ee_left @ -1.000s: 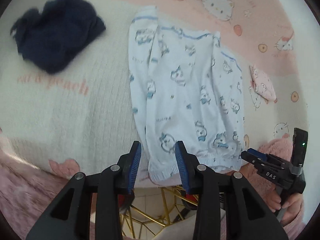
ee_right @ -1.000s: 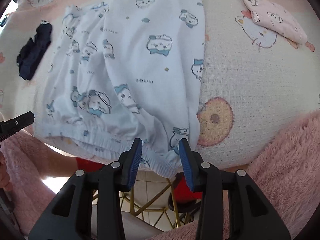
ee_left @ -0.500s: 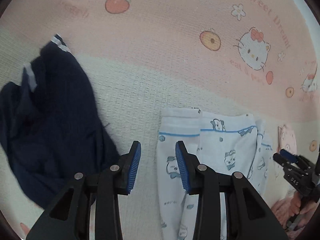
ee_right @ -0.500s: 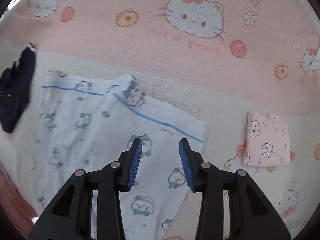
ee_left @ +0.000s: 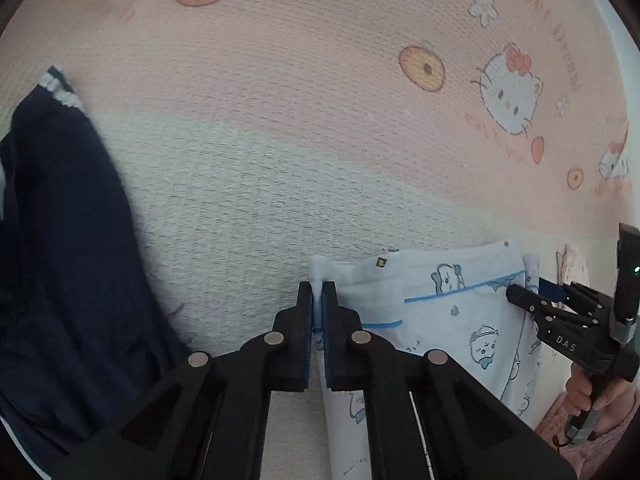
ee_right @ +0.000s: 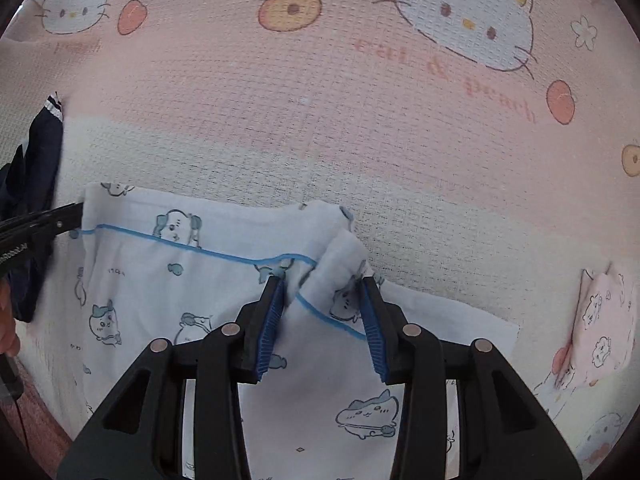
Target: Fold clothes
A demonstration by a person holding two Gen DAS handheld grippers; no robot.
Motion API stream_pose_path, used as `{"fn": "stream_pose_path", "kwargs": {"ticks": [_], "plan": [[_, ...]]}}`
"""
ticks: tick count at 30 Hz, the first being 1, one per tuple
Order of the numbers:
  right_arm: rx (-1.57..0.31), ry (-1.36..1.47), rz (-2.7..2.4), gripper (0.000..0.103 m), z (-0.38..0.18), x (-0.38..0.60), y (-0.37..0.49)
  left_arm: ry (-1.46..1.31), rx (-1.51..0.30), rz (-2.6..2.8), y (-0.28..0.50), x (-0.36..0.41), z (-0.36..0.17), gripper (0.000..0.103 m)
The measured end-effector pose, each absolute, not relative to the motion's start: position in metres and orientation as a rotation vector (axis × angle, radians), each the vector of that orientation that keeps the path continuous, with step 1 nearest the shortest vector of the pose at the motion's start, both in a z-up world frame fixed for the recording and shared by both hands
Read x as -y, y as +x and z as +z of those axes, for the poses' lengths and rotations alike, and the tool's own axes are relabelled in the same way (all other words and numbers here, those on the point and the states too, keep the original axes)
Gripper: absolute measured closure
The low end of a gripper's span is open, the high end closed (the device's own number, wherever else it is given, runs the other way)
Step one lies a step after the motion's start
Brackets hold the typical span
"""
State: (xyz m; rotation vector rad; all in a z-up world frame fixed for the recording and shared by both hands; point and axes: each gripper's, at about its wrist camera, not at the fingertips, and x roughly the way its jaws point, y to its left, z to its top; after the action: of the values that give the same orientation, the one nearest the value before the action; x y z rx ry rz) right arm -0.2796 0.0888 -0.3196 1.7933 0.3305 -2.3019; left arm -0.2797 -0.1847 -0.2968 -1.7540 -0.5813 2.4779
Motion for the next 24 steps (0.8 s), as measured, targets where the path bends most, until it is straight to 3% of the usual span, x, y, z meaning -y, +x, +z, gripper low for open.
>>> {"fn": "stream_pose_path", "kwargs": {"ticks": [3,6,10,11,14,17,19,20,21,23,24], "plan": [[-0.396,1.834,-2.332,0.062,-0.324,-0.100,-0.281,-1.785,0.554,2.521,-0.276,0.202,-0.291,0.098],[-0.340,1.835,-2.345,0.060,-0.315,-0.107,-0.282,-1.787,0.471,2.635,-0.270,0.213,-0.278,0.098],[-0.280,1.665,-2.402,0.057,-0.279,-0.104,-0.278,-1.703,0.651,2.527,-0.268,0.226,-0.277,0.096],[-0.283,1.645,-2.414,0.055,-0.275,-0.103,-0.279,-1.698,0.692,2.481,-0.270,0.224,-0.282,0.090],[-0.347,1.704,-2.388,0.055,-0.286,-0.103,-0.292,-1.687,0.747,2.377,-0.277,0.208,-0.293,0.059],[-0.338,1.771,-2.283,0.055,-0.303,-0.101,-0.302,-1.715,0.726,2.338,-0.283,0.190,-0.303,0.059],[-0.341,1.779,-2.221,0.056,-0.312,-0.095,-0.303,-1.745,0.664,2.352,-0.283,0.177,-0.309,0.060],[-0.364,1.778,-2.209,0.064,-0.314,-0.091,-0.301,-1.746,0.611,2.349,-0.284,0.171,-0.307,0.086],[-0.388,1.777,-2.196,0.070,-0.317,-0.086,-0.299,-1.745,0.563,2.350,-0.285,0.168,-0.306,0.101],[-0.398,1.742,-2.185,0.089,-0.312,-0.079,-0.293,-1.728,0.514,2.394,-0.284,0.174,-0.301,0.103],[-0.382,1.712,-2.188,0.090,-0.305,-0.078,-0.291,-1.724,0.517,2.436,-0.282,0.184,-0.295,0.103]]}}
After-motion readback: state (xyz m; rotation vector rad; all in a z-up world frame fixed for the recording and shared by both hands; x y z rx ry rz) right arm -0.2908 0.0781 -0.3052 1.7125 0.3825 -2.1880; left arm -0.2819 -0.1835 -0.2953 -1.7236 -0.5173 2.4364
